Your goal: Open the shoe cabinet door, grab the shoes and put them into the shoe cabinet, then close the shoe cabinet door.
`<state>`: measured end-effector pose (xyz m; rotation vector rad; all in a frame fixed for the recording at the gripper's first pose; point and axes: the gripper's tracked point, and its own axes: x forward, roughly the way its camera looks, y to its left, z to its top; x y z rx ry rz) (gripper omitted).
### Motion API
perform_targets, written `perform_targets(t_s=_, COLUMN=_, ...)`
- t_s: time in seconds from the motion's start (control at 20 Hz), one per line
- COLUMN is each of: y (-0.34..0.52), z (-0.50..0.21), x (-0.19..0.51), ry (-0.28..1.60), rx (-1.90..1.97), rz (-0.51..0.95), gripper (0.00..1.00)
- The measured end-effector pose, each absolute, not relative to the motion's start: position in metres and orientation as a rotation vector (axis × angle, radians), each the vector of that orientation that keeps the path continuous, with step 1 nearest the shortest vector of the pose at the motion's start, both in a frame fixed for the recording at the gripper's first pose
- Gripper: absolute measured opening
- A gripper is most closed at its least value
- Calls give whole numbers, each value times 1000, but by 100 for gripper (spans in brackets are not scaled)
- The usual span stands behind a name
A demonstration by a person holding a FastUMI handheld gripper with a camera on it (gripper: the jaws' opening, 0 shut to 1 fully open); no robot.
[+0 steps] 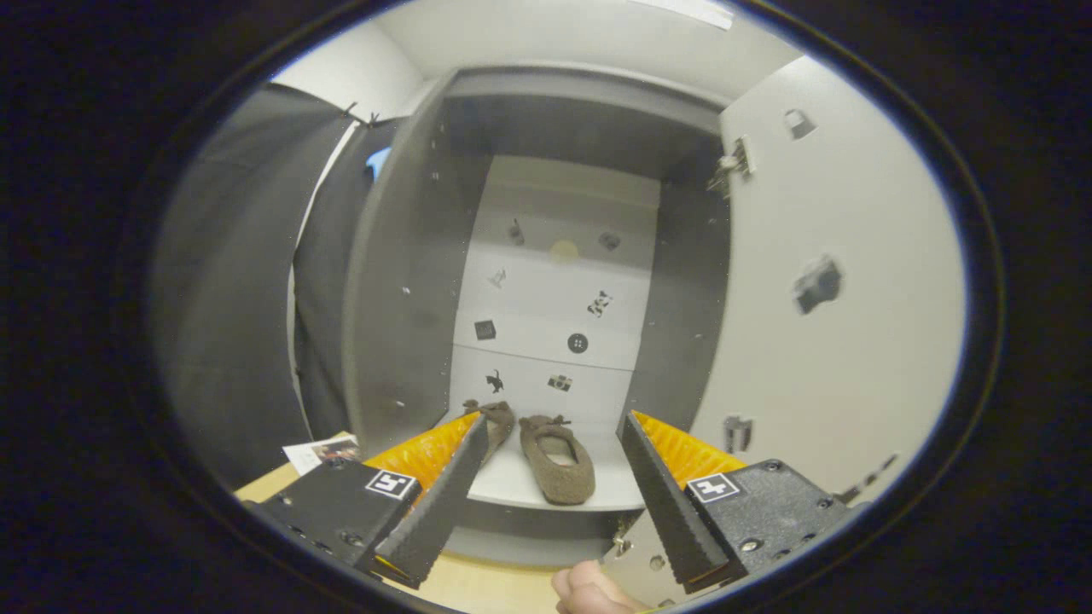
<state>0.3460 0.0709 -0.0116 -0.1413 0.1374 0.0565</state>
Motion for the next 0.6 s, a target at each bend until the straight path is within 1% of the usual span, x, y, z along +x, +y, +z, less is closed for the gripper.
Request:
perform_targets(t_s=0.15, y=56, z=27, x=282, ry=131, rx=-101, rz=33, gripper=100)
perform_targets(t_s=0.35, y=40, z=75, x=218, ry=44, rx=-114, rz=26, gripper=100)
perform_targets(t_s=0.6, y=2, z=96, x=142, ry=-14, rx=-135, rz=60, gripper=100)
